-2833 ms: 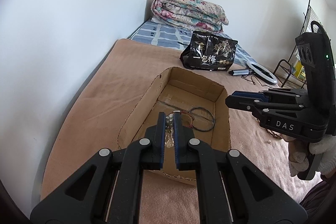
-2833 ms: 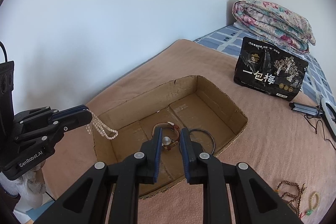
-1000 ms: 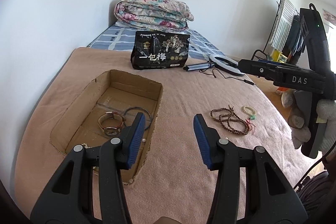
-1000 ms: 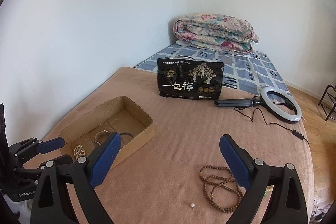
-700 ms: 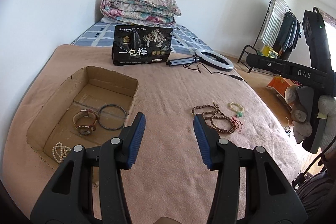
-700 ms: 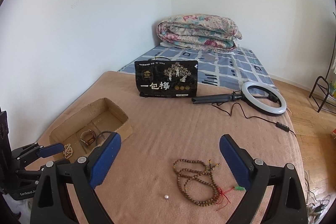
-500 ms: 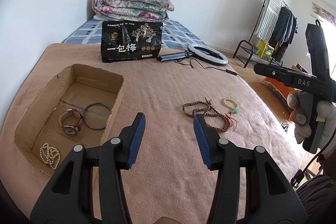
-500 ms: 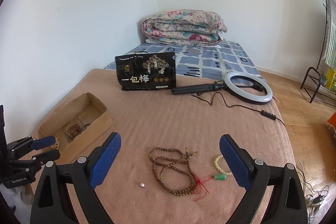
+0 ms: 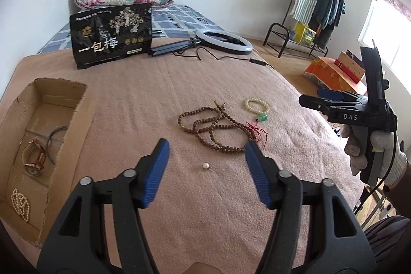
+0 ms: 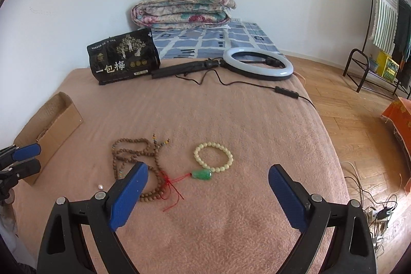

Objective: Organize jewelry
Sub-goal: 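Move both tools away from the box toward the wooden prayer beads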

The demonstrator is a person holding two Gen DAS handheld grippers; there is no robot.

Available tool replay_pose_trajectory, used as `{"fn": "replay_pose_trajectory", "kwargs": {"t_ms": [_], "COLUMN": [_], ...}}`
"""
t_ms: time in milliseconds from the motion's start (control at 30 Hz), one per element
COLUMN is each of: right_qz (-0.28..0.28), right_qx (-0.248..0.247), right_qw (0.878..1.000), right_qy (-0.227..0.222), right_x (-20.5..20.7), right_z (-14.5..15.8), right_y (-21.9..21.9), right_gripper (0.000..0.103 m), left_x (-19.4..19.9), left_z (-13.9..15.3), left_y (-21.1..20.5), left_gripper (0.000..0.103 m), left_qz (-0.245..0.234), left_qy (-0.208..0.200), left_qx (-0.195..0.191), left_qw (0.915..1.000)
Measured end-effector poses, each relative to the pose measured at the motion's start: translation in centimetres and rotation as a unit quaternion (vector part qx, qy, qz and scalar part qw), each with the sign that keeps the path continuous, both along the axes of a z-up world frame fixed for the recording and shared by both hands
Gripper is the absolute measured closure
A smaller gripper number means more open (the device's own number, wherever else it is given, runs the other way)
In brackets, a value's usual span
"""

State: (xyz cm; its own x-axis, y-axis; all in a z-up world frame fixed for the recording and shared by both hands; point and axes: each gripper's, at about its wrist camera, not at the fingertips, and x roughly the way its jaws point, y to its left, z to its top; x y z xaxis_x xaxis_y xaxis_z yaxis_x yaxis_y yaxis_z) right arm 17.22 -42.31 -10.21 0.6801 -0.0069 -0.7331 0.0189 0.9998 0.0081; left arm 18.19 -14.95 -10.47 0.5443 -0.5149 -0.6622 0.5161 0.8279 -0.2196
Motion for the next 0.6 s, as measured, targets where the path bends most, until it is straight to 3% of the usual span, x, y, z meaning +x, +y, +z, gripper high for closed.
{"fn": "replay_pose_trajectory", "kwargs": {"t_ms": [167, 333, 500, 600], "right_qz": [0.016, 0.030, 0.028, 0.025], "right_qx": [-0.006, 0.005, 0.029, 0.050], "right_qw": [0.999, 0.998, 0.997, 0.996], "right_qy": [0.028, 0.054, 0.066, 0.073], "right_x": [0.5, 1.5, 2.9, 3.6], "right_z": [-2.8, -5.3, -6.5, -7.0], "right_y": [-0.3, -0.3, -0.7, -1.0], "right_gripper": [0.009, 0.023, 0.027, 0.030], "left_x": [0.1, 0.5, 1.7, 3.2], "left_z": [-1.3, -3.2, -4.7, -5.2], "left_y": [-3.9, -6.9, -8.3, -8.1], "left_gripper": [0.027, 0.027, 0.027, 0.027], "left_qz": [-0.042, -0.069, -0.078, -0.068], "left_qy": [-0.002, -0.006, -0.001, 0.013], "left_qx": [0.042, 0.083, 0.101, 0.089], "left_qw": [0.9982, 0.9941, 0.9919, 0.9936]}}
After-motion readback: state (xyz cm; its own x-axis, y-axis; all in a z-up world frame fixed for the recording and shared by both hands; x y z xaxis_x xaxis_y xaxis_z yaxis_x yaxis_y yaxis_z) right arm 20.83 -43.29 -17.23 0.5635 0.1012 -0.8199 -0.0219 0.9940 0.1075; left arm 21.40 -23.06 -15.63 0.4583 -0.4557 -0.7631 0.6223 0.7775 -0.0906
